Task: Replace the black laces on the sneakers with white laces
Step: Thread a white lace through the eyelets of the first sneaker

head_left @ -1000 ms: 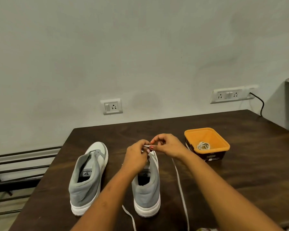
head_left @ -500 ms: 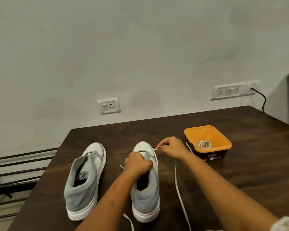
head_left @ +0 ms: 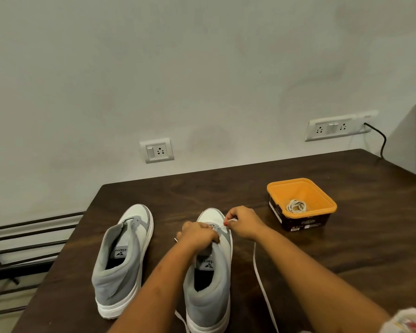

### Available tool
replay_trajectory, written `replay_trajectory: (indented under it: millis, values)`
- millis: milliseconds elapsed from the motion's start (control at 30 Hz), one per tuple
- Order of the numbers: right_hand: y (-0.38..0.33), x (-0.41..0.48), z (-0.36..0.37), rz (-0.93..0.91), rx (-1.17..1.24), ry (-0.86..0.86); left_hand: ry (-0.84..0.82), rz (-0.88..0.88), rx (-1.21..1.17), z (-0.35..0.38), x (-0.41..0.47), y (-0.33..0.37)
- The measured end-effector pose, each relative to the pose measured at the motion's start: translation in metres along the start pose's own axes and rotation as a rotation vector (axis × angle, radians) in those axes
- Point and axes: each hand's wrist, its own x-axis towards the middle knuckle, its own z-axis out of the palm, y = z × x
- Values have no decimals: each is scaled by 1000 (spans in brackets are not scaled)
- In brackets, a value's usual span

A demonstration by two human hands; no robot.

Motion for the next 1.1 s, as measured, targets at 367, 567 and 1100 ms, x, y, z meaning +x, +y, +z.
replay_trajectory:
  millis: [367, 567, 1100]
  values:
    - [-2, 2, 10, -10, -132, -94, -95, -17, -212, 16, 54, -27]
    - [-4, 2, 8, -47, -190, -189, -32, 68, -191, 9, 24, -14]
    - [-14, -9, 15, -209, -581, -54, 155, 219, 369, 1, 3, -2]
